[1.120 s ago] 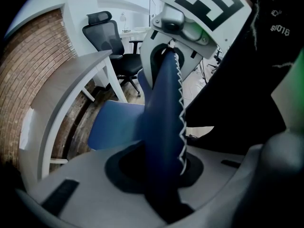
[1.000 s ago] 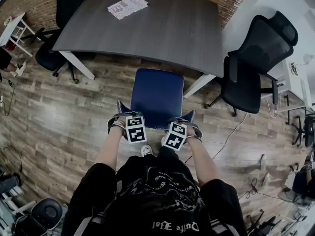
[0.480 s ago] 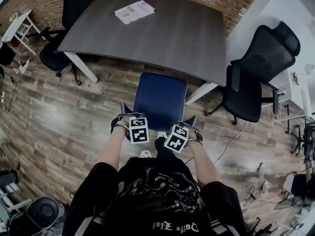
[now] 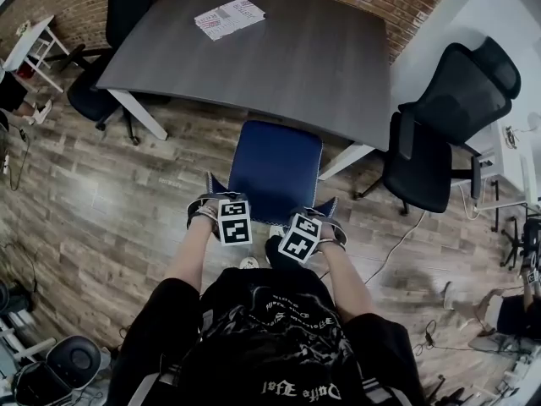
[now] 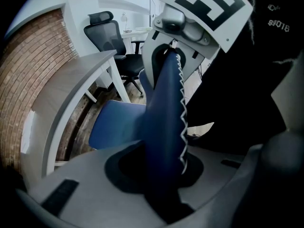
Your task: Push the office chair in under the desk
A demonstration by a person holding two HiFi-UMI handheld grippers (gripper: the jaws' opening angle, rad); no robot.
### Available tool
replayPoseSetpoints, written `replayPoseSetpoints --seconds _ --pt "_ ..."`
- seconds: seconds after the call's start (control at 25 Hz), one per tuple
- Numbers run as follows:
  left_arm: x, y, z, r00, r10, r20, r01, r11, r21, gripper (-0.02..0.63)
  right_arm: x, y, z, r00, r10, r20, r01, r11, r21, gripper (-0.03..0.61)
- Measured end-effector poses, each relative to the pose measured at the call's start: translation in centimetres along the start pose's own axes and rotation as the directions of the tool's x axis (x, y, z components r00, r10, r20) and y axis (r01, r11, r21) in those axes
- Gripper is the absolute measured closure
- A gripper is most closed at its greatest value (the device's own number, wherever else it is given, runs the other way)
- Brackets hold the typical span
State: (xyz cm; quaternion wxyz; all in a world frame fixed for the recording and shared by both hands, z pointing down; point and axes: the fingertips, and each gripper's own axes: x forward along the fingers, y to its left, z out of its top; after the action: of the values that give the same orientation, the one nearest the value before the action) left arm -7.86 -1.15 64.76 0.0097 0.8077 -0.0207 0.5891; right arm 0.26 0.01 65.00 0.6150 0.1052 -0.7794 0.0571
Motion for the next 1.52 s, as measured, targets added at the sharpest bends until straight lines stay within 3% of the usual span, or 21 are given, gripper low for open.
replayPoseSetpoints --seconds 1.12,1.52 --pt "-0.4 5.8 1.9 1.0 -0.007 -0.003 0.007 0.999 0.034 0.525 -0.7 -6.2 0.2 1.0 0.0 0.008 0.0 1.0 -0.01 0.483" --pt "-0.1 7.3 2.9 0.999 -0.033 -0.006 0.033 0.999 0.012 0.52 -0.8 -8.1 -0.2 1.0 0.004 0.005 -0.004 1.0 -0.014 0.483"
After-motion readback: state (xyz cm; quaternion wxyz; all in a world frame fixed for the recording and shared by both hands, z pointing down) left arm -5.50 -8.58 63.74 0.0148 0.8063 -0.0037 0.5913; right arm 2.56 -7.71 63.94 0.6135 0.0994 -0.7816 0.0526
